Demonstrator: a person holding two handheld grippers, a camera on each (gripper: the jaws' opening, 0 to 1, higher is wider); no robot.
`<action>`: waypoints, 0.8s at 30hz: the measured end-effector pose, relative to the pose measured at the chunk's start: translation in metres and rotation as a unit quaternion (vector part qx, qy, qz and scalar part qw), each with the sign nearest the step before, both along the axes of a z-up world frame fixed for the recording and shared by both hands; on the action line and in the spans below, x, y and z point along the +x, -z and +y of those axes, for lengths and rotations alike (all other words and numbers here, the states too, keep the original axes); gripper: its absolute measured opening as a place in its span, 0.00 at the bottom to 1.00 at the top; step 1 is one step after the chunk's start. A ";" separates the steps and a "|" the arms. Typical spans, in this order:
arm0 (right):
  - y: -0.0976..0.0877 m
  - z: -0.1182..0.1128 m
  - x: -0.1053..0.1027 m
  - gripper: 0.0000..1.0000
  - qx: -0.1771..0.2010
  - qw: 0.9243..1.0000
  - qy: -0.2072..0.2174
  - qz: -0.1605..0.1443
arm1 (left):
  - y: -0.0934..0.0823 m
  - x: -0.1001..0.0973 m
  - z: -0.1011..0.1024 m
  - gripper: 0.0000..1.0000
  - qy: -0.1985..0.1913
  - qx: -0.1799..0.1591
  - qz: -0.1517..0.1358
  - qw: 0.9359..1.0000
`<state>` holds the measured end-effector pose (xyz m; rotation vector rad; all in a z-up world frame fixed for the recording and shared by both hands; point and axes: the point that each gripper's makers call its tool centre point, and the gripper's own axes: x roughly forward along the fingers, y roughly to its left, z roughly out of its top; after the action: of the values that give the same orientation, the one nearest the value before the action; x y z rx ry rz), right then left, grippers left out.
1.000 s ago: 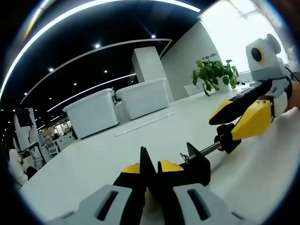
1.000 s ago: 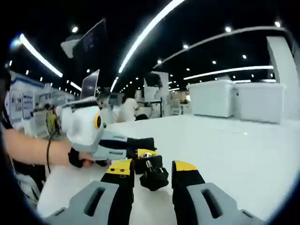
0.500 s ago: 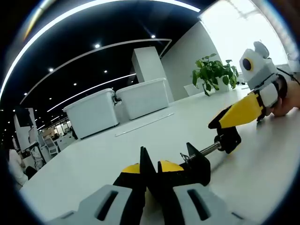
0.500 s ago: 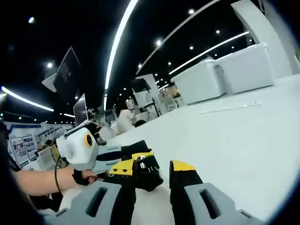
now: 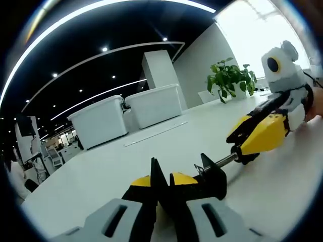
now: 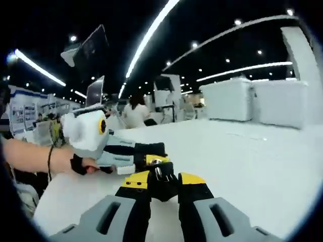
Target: Clamp the fixed fixture on the desktop, loosen the retaining clip, secure it to the edge of the desk, and tighten the retaining clip.
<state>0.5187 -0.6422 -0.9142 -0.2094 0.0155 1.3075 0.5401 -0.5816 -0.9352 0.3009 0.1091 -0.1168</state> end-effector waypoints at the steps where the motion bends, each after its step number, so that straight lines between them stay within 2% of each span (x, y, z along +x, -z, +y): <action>1: 0.000 0.001 -0.001 0.20 -0.009 0.999 -0.002 -0.030 | 0.000 0.000 0.000 0.10 0.000 0.000 0.000 1.000; 3: 0.000 0.002 -0.004 0.20 -0.022 0.997 -0.003 -0.071 | 0.000 0.000 0.000 0.10 -0.001 0.000 0.000 1.000; 4: 0.000 0.003 -0.004 0.20 -0.024 0.997 -0.003 -0.074 | 0.000 0.000 0.000 0.10 -0.002 0.000 0.000 1.000; 6: 0.000 0.003 -0.004 0.20 -0.033 0.994 -0.005 -0.101 | 0.000 0.000 0.000 0.10 -0.002 0.000 0.000 1.000; 8: 0.000 0.003 -0.006 0.20 -0.052 0.986 -0.007 -0.156 | 0.000 0.000 0.001 0.10 -0.003 0.000 0.000 1.000; 10: 0.001 0.005 -0.010 0.20 -0.076 0.971 -0.010 -0.225 | 0.000 -0.001 0.001 0.10 -0.003 0.000 0.000 1.000; 11: 0.002 0.006 -0.012 0.20 -0.089 0.961 -0.012 -0.261 | 0.000 0.000 0.001 0.10 -0.003 -0.001 0.000 1.000; 13: 0.003 0.007 -0.014 0.20 -0.104 0.947 -0.015 -0.302 | 0.000 0.000 0.001 0.10 -0.002 -0.002 0.001 1.000; 15: 0.004 0.007 -0.016 0.20 -0.115 0.937 -0.016 -0.330 | 0.000 0.000 0.001 0.10 -0.002 -0.002 0.001 1.000; 16: 0.004 0.007 -0.014 0.20 -0.117 0.935 -0.017 -0.334 | 0.000 0.000 0.001 0.10 -0.002 -0.002 0.001 1.000; 19: 0.006 0.008 -0.013 0.21 -0.130 0.922 -0.019 -0.363 | 0.000 0.000 0.001 0.10 -0.002 -0.002 0.000 1.000; 20: 0.006 0.008 -0.013 0.21 -0.141 0.911 -0.022 -0.386 | 0.000 0.000 0.001 0.10 -0.002 -0.002 0.000 1.000; 21: 0.007 0.008 -0.014 0.21 -0.154 0.896 -0.026 -0.416 | 0.000 0.000 0.001 0.10 -0.002 -0.002 0.000 1.000; 22: 0.008 0.008 -0.015 0.20 -0.165 0.883 -0.024 -0.438 | 0.000 0.000 0.001 0.10 -0.002 -0.002 0.000 1.000; 24: 0.010 0.009 -0.016 0.19 -0.173 0.874 -0.025 -0.453 | 0.000 0.000 0.001 0.10 -0.003 -0.001 0.000 1.000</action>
<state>0.5025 -0.6334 -0.9238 -1.1242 -0.5617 1.1431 0.5405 -0.5801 -0.9349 0.2989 0.1101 -0.1119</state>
